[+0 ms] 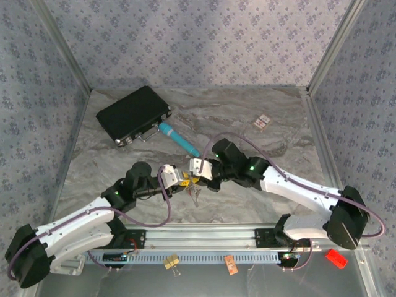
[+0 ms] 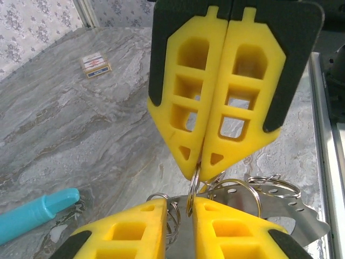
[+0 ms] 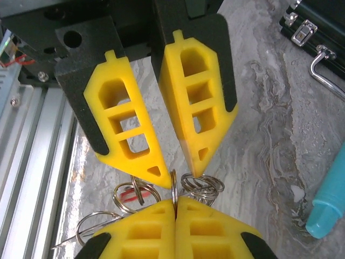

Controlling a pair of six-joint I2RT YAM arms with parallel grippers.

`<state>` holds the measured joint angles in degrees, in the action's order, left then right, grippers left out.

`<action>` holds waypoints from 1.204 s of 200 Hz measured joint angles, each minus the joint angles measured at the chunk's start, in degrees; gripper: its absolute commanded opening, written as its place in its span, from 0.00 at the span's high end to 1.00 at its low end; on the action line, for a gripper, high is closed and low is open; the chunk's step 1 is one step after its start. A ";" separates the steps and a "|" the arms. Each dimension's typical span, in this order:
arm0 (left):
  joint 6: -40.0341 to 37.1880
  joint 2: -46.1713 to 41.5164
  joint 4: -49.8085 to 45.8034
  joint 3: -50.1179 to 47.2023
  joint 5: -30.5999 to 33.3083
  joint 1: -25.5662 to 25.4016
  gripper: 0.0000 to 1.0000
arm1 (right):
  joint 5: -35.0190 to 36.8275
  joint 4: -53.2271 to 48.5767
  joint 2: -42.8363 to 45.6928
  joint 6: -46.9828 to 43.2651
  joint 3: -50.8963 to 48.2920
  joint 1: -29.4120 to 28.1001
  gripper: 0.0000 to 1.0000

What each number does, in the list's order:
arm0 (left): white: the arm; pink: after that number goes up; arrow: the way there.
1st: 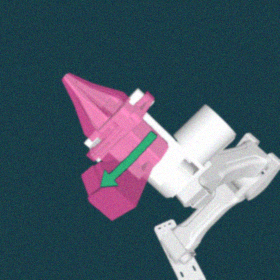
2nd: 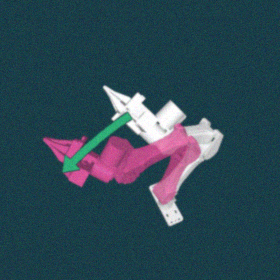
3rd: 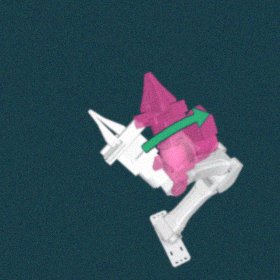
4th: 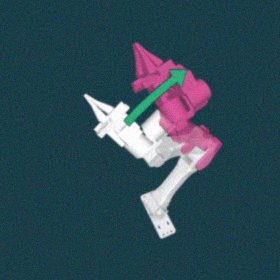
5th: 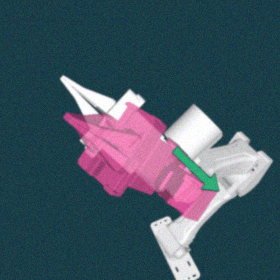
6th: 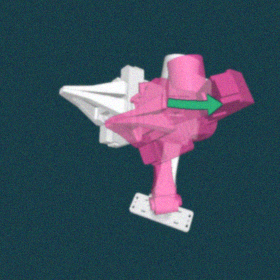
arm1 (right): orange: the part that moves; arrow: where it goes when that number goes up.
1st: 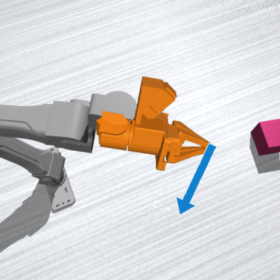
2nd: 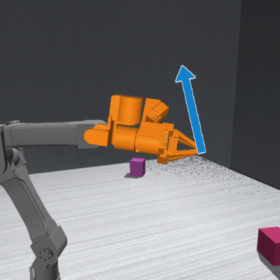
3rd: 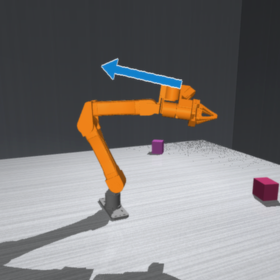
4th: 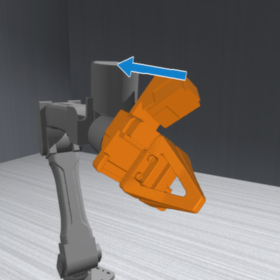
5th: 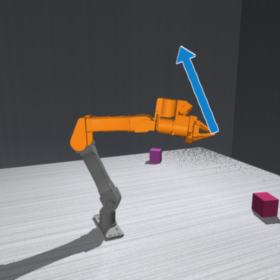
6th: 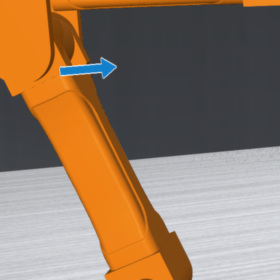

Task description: Put the keys on the keyring

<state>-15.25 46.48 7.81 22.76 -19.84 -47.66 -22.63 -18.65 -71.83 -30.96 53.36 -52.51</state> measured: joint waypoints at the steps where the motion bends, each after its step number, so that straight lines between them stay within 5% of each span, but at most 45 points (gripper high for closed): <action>1: 0.00 0.00 -0.02 0.02 0.00 0.00 0.81 | 0.07 -0.11 -0.04 -0.07 0.11 -0.04 1.00; 36: -0.33 -0.13 -0.79 0.04 0.17 0.00 0.79 | 2.05 -3.50 -1.60 -2.19 2.64 -1.38 1.00; 80: -0.39 -0.22 -0.72 0.04 -0.70 -0.11 0.98 | 2.25 -4.00 -1.99 -2.93 3.52 -1.70 1.00; 103: -0.31 -0.33 -0.42 0.04 -1.44 -0.09 1.00 | -0.09 -1.49 -0.85 -1.36 1.57 -0.13 0.79; 120: 0.00 -0.44 0.42 -0.15 -1.75 -0.09 1.00 | -3.08 1.51 1.07 0.96 -1.46 1.99 0.73; 241: 5.97 -1.07 11.58 -5.77 -3.39 -0.09 1.00 | -12.20 12.98 3.02 8.79 -8.46 5.88 0.75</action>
<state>-9.28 45.41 19.40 16.99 -23.22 -47.75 -34.83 -5.67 -68.82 -22.17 44.91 -46.63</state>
